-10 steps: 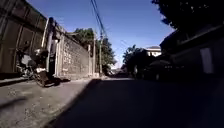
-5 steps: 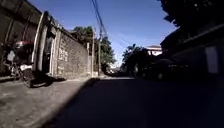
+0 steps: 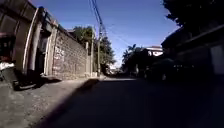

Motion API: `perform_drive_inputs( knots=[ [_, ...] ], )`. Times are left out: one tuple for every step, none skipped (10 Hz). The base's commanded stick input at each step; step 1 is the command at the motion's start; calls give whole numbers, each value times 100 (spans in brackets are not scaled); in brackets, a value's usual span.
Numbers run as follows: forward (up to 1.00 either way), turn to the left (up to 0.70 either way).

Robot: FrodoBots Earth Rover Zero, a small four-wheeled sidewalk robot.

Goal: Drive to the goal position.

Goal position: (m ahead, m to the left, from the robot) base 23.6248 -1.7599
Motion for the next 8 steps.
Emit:
perform_drive_inputs(
  knots=[
    [100,0],
    [100,0],
    [100,0],
    [100,0],
    [100,0],
    [100,0],
    [100,0],
    [100,-15]
  ],
)
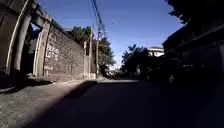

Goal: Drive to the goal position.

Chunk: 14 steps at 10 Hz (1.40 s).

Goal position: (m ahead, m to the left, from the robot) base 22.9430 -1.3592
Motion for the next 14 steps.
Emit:
perform_drive_inputs(
  knots=[
    [100,-9],
    [100,-1],
    [100,0],
    [100,0],
    [100,0],
    [100,0],
    [100,0],
    [100,0],
    [100,0],
    [100,0],
    [100,0],
    [100,0],
    [100,0],
    [100,0]
  ],
)
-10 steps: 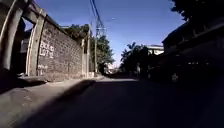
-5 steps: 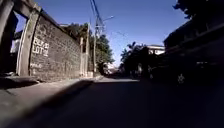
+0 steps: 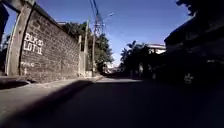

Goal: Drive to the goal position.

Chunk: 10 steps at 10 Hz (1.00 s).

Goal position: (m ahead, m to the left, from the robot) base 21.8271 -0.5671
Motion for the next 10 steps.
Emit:
perform_drive_inputs(
  knots=[
    [100,0],
    [100,0],
    [100,0],
    [100,0],
    [100,0],
    [100,0],
    [100,0],
    [100,4],
    [100,5],
    [100,5]
  ],
)
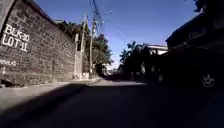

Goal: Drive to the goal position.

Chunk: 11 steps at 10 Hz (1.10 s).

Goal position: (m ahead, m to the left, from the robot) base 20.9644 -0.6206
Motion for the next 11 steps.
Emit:
perform_drive_inputs(
  knots=[
    [100,5],
    [100,5],
    [100,5],
    [100,5],
    [100,5],
    [100,5],
    [100,6],
    [100,9],
    [100,14],
    [100,17],
    [100,17]
  ],
)
